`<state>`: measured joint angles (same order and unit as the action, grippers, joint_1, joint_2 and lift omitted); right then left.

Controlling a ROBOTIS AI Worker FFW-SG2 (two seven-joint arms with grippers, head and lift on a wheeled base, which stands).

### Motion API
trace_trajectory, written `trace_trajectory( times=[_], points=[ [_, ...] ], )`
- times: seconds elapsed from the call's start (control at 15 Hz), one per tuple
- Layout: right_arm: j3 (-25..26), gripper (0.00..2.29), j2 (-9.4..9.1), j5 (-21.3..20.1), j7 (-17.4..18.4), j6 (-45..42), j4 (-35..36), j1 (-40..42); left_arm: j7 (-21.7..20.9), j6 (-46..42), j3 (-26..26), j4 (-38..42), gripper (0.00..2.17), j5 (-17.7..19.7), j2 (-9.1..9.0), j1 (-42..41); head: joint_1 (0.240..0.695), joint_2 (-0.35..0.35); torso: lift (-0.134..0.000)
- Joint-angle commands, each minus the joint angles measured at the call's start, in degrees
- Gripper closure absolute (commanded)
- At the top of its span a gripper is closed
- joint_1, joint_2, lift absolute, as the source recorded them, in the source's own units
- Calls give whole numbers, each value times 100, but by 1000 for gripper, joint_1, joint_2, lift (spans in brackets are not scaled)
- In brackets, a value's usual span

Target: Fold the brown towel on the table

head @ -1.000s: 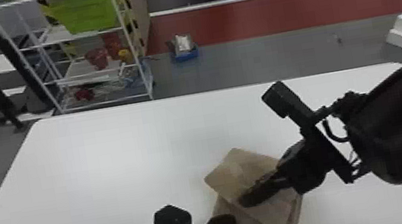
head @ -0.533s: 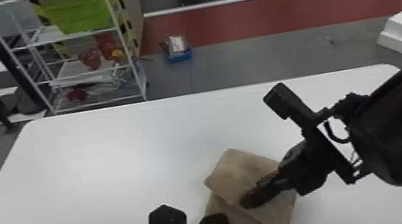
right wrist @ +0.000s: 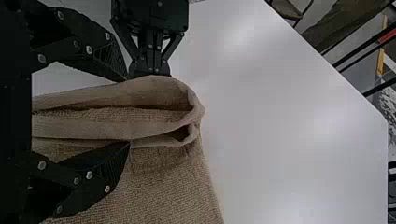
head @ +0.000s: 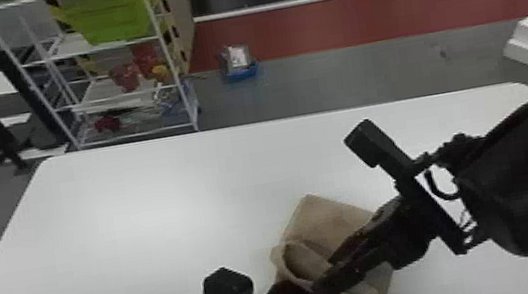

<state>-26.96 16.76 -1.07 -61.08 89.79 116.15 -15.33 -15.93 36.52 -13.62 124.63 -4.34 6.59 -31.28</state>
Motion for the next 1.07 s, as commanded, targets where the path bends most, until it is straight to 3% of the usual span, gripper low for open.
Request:
trace_trajectory(
  times=[0.0,0.13,0.67,0.87,1.0],
  points=[
    [464,49,-50,309,-9,30,75,179,29,0,0,-18,1976,-32,0,0,695,81,-124],
    [1202,49,-76,898,-18,30,312,390,38,0,0,-44,1976,-32,0,0,695,79,-124],
    [3338,60,-120,1549,-62,30,1094,2016,125,-35,-70,-132,1976,-93,9,-9,695,-22,-124],
    [4076,90,-454,1636,-9,30,1323,2798,477,-228,-158,-167,1976,-120,18,-97,695,-71,-124],
    [4568,167,-586,2032,9,0,1323,3088,662,-404,-149,-202,1976,-120,9,-159,695,-110,-124]
  ],
)
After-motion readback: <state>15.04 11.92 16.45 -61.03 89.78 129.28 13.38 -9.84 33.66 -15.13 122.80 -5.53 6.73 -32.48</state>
